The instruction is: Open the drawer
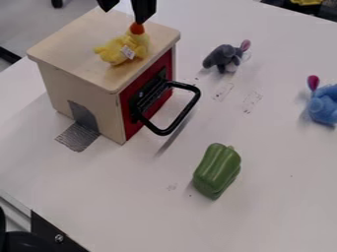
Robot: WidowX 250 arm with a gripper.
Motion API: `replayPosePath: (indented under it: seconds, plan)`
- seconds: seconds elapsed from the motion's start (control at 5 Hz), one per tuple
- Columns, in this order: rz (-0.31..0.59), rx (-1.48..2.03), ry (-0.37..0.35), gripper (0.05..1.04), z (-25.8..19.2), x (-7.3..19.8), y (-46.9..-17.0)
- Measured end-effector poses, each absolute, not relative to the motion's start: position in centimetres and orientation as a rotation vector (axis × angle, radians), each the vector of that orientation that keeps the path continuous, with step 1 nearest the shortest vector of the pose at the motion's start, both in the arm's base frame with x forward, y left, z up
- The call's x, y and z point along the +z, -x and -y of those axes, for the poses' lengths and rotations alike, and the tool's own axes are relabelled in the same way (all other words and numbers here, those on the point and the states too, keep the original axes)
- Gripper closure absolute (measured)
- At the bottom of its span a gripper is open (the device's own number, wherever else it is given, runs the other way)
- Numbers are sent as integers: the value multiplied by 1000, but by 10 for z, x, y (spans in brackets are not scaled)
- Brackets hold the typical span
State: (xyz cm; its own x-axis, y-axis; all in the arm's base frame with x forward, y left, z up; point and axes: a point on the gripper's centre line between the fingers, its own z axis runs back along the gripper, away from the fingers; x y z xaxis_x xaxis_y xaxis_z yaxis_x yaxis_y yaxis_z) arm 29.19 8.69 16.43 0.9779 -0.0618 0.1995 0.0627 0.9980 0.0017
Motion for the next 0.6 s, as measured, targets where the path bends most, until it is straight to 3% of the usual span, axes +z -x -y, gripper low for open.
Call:
replayPosePath:
  seconds: [0.2,0.6]
  plan:
    - [168,-60,17,85,-86,154,-290]
    - [175,-175,11,85,-36,157,-304]
